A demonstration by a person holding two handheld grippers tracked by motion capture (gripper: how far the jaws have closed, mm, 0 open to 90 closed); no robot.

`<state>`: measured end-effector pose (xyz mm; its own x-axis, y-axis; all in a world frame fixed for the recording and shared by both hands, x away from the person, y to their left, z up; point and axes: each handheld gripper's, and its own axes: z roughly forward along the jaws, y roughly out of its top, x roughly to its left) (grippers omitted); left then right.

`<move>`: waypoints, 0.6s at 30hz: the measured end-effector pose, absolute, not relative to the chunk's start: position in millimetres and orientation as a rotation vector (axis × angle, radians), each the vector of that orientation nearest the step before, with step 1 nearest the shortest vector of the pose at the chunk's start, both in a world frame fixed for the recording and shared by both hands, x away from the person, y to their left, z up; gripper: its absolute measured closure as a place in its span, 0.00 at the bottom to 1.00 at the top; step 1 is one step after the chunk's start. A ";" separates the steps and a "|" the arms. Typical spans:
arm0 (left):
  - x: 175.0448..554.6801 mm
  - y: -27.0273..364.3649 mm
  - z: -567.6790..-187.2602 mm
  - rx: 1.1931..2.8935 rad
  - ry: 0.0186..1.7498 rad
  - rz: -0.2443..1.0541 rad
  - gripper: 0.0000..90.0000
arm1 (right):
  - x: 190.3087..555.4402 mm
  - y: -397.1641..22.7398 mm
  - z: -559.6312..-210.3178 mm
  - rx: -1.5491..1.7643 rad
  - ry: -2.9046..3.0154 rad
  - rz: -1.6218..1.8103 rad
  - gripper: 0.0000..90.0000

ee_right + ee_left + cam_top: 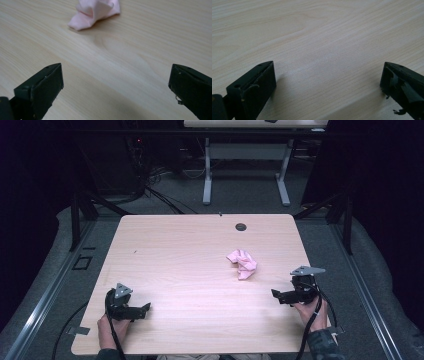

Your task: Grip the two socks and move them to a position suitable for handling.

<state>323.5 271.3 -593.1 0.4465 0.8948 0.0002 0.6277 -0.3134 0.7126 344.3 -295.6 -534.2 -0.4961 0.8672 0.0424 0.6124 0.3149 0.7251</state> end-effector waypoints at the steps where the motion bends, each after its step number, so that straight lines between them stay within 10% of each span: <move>1: 323.5 271.3 -593.1 2.053 1.270 0.532 0.00 | 344.3 -295.6 -534.2 1.322 2.232 0.992 0.00; 18: 323.5 271.3 -593.1 2.054 1.270 0.532 0.00 | 423.7 -230.0 -513.1 1.149 2.384 1.025 0.01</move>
